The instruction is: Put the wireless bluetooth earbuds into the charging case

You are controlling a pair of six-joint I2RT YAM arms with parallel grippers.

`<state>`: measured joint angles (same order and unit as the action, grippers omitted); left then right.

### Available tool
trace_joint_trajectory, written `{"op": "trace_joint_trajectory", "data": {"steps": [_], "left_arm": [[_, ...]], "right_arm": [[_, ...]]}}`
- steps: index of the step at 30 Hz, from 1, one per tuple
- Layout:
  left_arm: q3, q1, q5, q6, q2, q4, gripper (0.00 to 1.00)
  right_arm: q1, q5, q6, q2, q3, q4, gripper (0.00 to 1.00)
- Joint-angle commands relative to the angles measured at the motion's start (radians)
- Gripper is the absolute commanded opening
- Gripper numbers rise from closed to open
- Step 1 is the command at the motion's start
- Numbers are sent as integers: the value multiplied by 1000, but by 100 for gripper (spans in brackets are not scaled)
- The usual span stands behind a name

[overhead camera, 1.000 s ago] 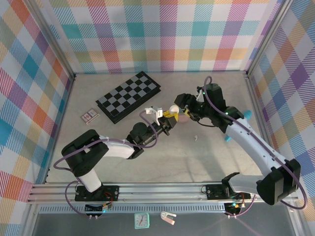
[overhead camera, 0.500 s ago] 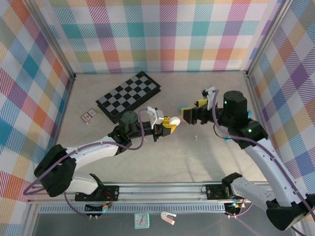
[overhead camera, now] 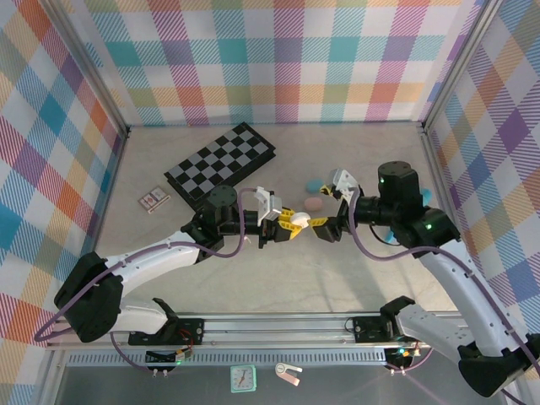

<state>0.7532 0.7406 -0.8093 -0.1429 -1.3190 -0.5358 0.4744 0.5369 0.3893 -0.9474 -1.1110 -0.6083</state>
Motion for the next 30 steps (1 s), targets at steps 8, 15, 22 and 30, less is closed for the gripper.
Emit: {"op": "trace_joint_trajectory", "data": {"steps": [8,15,22,30], "left_arm": [[21,-10,-25,22,5,-88,13],[21,-10,-45,2,11,-72,14],[4,-12,-42,-35,34,-70,14],[-9,-10,-16,-96,65,-7,13]], "right_arm": [[20,39,91,-75,-22,-23,91],[20,-32,74,-75,-26,13,92],[20,-149,47,-56,-17,80,92],[19,-213,22,-50,-15,132,92]]}}
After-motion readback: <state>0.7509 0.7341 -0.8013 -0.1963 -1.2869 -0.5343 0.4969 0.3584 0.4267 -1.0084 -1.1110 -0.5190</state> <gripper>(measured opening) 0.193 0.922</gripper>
